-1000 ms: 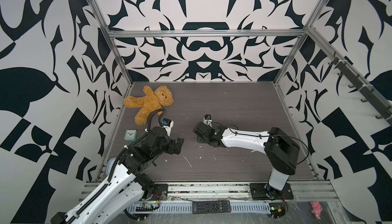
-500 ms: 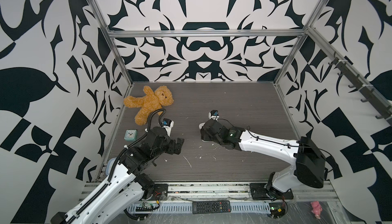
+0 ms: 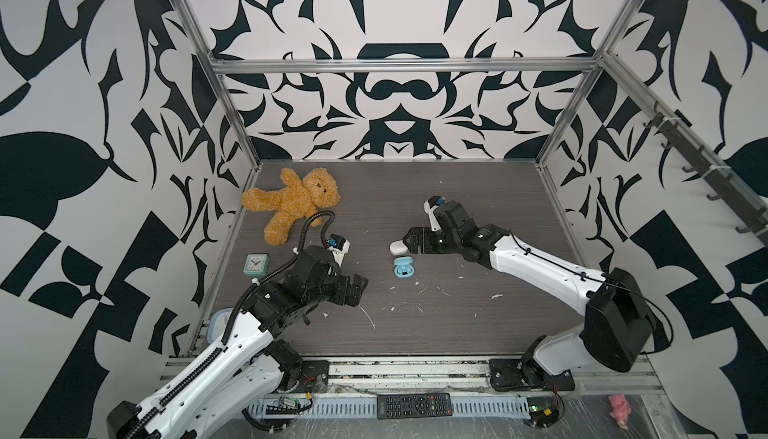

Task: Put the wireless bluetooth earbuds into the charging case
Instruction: 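Push the light-blue case lid down shut with the right gripper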

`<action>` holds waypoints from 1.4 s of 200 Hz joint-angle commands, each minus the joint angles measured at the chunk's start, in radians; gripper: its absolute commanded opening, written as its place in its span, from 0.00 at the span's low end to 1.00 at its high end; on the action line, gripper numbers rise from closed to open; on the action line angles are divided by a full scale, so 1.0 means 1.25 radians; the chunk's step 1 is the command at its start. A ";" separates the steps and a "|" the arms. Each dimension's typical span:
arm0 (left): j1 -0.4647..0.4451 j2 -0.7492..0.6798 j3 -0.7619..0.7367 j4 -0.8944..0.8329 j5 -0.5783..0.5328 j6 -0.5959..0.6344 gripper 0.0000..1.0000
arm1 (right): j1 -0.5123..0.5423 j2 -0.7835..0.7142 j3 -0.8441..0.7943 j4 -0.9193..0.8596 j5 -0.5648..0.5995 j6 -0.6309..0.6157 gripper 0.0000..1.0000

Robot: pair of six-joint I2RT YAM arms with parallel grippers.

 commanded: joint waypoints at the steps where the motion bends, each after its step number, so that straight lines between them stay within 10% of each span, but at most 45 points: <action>1: -0.002 0.028 -0.009 0.009 0.079 -0.005 0.99 | -0.016 0.024 0.014 0.049 -0.132 -0.053 0.99; 280: -0.003 0.089 -0.007 0.011 0.116 -0.009 0.99 | -0.034 0.205 0.032 0.147 -0.343 0.000 0.99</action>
